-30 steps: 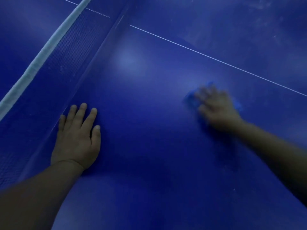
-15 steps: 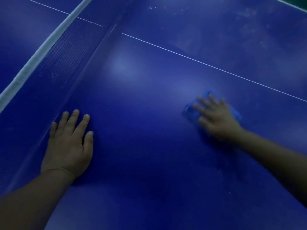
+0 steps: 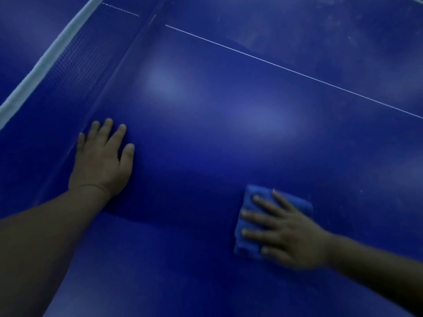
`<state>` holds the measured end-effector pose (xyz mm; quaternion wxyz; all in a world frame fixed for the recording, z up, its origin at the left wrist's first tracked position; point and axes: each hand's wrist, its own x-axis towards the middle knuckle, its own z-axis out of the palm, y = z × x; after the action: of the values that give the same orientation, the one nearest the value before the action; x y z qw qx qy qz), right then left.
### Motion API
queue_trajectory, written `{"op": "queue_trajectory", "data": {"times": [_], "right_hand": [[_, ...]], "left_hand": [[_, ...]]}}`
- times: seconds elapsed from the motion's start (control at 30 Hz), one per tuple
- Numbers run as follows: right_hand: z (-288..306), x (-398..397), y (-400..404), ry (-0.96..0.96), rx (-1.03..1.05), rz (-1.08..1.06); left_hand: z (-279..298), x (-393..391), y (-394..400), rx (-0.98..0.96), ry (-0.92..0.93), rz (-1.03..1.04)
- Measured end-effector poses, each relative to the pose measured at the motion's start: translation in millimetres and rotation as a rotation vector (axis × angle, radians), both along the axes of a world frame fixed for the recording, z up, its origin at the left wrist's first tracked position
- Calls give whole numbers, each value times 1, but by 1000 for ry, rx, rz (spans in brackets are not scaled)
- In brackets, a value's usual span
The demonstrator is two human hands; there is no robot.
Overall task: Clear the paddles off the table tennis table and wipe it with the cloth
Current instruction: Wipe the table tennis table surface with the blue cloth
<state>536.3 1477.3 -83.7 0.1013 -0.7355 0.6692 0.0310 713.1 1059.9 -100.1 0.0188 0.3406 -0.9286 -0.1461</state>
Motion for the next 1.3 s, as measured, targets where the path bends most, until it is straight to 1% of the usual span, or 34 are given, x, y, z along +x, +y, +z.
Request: {"op": "queue_trajectory", "data": {"times": [0.03,0.07,0.13,0.17,0.2,0.23,0.27,0.33,0.4,0.43,0.47,0.5,0.53,0.57,0.63,0.67,0.7,0.73,0.8,0.83,0.87,0.93,0.97,1.0,1.03,1.07,1.1,1.17,1.2,1.23,1.27,1.3], "right_hand": [[3,-21,-9,43,-40,-62],[6,-47,-22,72,-87,-264],[15,-96,-42,74,-95,-783],[17,-108,-47,52,-89,-962],[16,-105,-50,50,-91,-1048],[12,-89,-51,55,-95,-1041],[9,-62,-49,80,-113,-965],[2,14,-30,63,-128,-662],[-4,92,7,-6,-55,-272],[-3,109,21,-18,-25,-130],[2,106,28,-36,-4,-59],[5,90,26,-20,-14,-73],[8,66,17,10,-41,-210],[11,38,6,23,-74,-465],[20,-17,-5,27,-57,-996],[21,-33,-3,22,-36,-1165],[21,-34,-3,27,-25,-1243],[18,-22,-2,34,-16,-1248],[10,34,-2,84,-39,-1105],[9,74,1,85,-58,-1000],[9,119,9,41,-65,-874],[4,208,39,-17,-53,-505],[5,234,56,-26,-29,-342],[6,239,67,-30,-7,-235],[9,227,71,-27,1,-205],[9,207,69,3,-10,-262],[10,184,62,24,-16,-418],[13,137,52,28,4,-877],[12,120,48,39,-4,-1066],[11,111,42,34,-18,-1209],[9,112,32,28,-26,-1301],[7,122,21,32,-25,-1341]], "left_hand": [[1,0,0,4,-3,-4],[2,-1,-1,13,-6,-10],[7,0,-1,60,-1,-21],[11,2,0,94,12,-25],[14,7,3,122,28,-35],[17,12,9,134,36,-58],[21,19,19,136,39,-95],[28,37,46,148,59,-186],[33,63,76,177,102,-278],[35,79,90,176,116,-326],[35,97,102,159,123,-376],[34,115,111,139,123,-418],[32,134,118,128,117,-447],[29,150,124,124,106,-468],[22,177,133,110,75,-484],[18,186,137,101,55,-481],[16,192,141,88,31,-474],[13,195,144,72,6,-469],[11,197,145,45,-26,-454],[11,197,143,40,-33,-447],[11,197,143,36,-41,-446],[11,199,142,39,-45,-444],[10,199,141,43,-40,-440],[10,199,141,44,-35,-437],[10,198,141,44,-32,-436],[10,198,141,42,-31,-436],[10,198,141,39,-29,-438],[11,198,142,39,-27,-440],[11,197,142,38,-27,-437],[11,197,143,36,-29,-435],[11,197,143,34,-32,-436],[11,197,144,34,-32,-438]]}}
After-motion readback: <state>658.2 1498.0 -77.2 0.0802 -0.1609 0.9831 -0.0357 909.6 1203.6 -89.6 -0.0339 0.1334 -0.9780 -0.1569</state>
